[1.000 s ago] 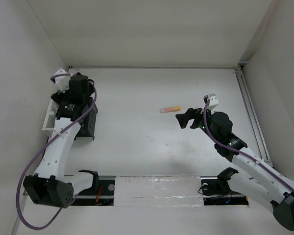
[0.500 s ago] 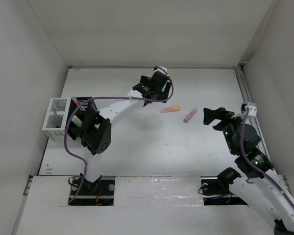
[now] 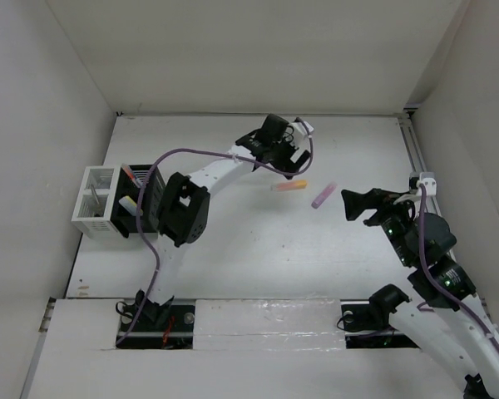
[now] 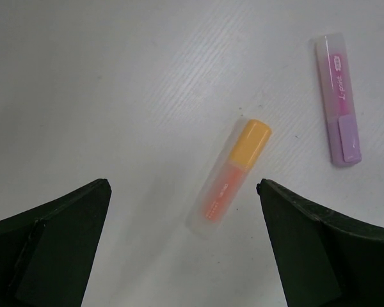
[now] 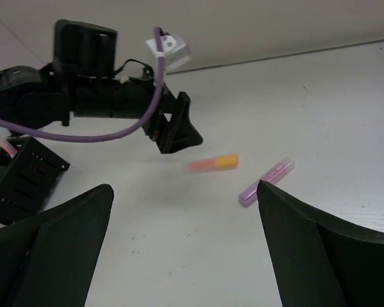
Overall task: Sort the stationery into containers
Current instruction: Pick up the pen from the center of the board.
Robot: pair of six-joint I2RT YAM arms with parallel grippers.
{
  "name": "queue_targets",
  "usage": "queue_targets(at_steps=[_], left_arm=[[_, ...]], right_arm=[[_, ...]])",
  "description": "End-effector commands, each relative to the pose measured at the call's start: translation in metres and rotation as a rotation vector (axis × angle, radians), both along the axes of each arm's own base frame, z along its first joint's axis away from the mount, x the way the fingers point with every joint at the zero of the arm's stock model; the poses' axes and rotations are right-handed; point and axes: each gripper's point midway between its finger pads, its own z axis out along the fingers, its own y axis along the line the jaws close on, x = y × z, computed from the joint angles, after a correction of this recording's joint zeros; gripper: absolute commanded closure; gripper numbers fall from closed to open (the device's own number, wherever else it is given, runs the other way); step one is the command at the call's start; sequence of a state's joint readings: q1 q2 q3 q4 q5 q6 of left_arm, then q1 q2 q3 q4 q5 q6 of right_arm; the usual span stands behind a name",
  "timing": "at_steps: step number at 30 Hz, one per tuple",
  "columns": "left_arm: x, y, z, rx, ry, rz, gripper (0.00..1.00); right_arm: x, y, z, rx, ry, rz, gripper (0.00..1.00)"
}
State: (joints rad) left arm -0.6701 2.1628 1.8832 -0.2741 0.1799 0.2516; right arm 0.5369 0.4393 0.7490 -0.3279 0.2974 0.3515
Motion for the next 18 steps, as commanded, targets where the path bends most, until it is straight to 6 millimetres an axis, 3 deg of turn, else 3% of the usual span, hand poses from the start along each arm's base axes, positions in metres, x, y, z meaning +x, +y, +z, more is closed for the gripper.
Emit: queue_targets(at_steps=[1, 6, 10, 18], left_arm=[[-0.023, -0.017, -0.013, 0.007, 0.083, -0.185, 0.00], [-0.022, -0.018, -0.044, 0.035, 0.110, -0.193, 0.00], [-0.035, -0.022, -0.064, 0.039, 0.163, -0.227, 0.00], [-0.040, -0.035, -0.080, 0.091, 0.118, -0.224, 0.00]], right_arm=[[-0.006, 0.007, 0.009, -0.022, -0.027, 0.060, 0.00], [-0.005, 0.011, 0.010, -0.029, -0.031, 0.083, 0.00], [-0.003, 0.013, 0.010, -0.030, -0.030, 0.083, 0.00], [0.001, 0.017, 0.007, -0.033, -0.025, 0.092, 0.00]])
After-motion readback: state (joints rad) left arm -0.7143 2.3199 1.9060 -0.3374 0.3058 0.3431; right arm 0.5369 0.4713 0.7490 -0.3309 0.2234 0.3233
